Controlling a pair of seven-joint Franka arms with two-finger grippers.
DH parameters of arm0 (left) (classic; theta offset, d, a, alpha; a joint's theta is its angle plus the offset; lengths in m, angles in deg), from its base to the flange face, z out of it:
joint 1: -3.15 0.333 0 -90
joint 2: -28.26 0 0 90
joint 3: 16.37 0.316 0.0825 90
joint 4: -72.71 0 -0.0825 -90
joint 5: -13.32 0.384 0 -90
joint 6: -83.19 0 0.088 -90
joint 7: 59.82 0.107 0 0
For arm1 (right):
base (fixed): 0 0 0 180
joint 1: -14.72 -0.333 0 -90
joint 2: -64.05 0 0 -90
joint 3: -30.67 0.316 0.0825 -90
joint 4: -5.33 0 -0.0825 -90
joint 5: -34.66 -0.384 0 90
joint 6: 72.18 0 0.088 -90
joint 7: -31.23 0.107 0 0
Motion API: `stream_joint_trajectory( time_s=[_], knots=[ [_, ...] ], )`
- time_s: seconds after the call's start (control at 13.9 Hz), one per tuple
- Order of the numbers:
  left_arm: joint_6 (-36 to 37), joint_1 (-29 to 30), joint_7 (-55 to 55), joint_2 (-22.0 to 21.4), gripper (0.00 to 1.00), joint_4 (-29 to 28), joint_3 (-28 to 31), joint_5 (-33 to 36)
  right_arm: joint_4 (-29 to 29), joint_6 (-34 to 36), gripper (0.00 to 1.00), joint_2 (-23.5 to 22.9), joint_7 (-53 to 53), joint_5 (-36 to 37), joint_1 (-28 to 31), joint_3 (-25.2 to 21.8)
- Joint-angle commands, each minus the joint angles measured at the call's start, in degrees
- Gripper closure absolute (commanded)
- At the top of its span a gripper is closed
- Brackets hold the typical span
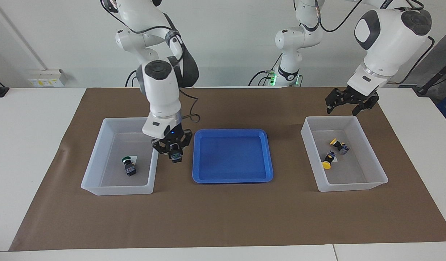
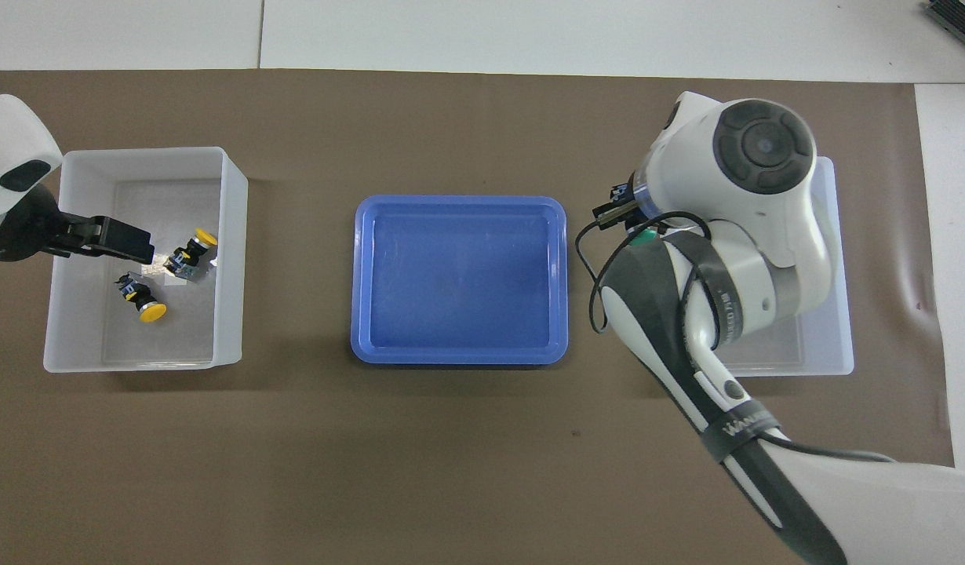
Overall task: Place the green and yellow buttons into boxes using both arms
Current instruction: 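Carry the green button into the box with the right gripper and release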
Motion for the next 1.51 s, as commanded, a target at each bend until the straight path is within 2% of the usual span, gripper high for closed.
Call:
stream_joint_trajectory(
  time_s=[0.0, 0.22, 0.36, 0.5, 0.58, 0.65, 0.72, 1.15, 1.44],
  knots=[
    [1.1, -2.2, -4.2, -1.6, 0.0, -0.5, 0.7, -0.3, 3.3, 0.7, 1.0, 1.2, -8.7, -0.2, 5.9, 0.8],
    [1.2, -3.5, -6.0, -1.9, 0.0, -0.6, 0.7, -0.3, 10.3, -2.0, 1.0, 3.9, -14.3, -0.3, 9.9, 0.8],
    [1.1, -3.5, -6.0, -2.1, 0.0, -0.6, 0.7, -0.3, 17.2, -7.0, 1.0, 6.1, -14.4, -0.3, 10.9, 0.8],
    [0.4, -3.4, -6.0, -2.2, 0.0, -0.7, 0.7, -0.3, 21.4, -9.4, 1.0, 6.9, -14.0, -0.9, 11.7, 0.8],
    [0.1, -3.2, -5.6, -2.2, 0.0, -0.9, 0.8, -0.3, 22.0, -9.5, 0.93, 7.1, -14.0, -1.5, 11.8, 0.8],
    [-0.3, -2.8, -5.5, -2.3, 0.0, -1.1, 0.9, -0.3, 22.1, -9.5, 0.61, 7.1, -13.9, -1.6, 11.8, 0.8],
    [-0.7, -2.6, -5.3, -2.3, 0.0, -1.1, 1.1, -0.3, 22.1, -9.5, 0.01, 7.1, -13.8, -1.6, 11.9, 0.8],
    [0.4, 0.5, -2.3, -1.4, 0.0, 1.8, 1.6, -0.1, 16.9, -7.9, 0.0, 7.6, -10.4, -1.6, 11.8, 0.6],
    [6.0, 0.4, -2.1, 0.9, 0.0, 7.5, 1.5, 1.4, 14.1, -4.4, 0.0, 11.9, 2.6, -1.1, 11.5, 0.7]
  ],
)
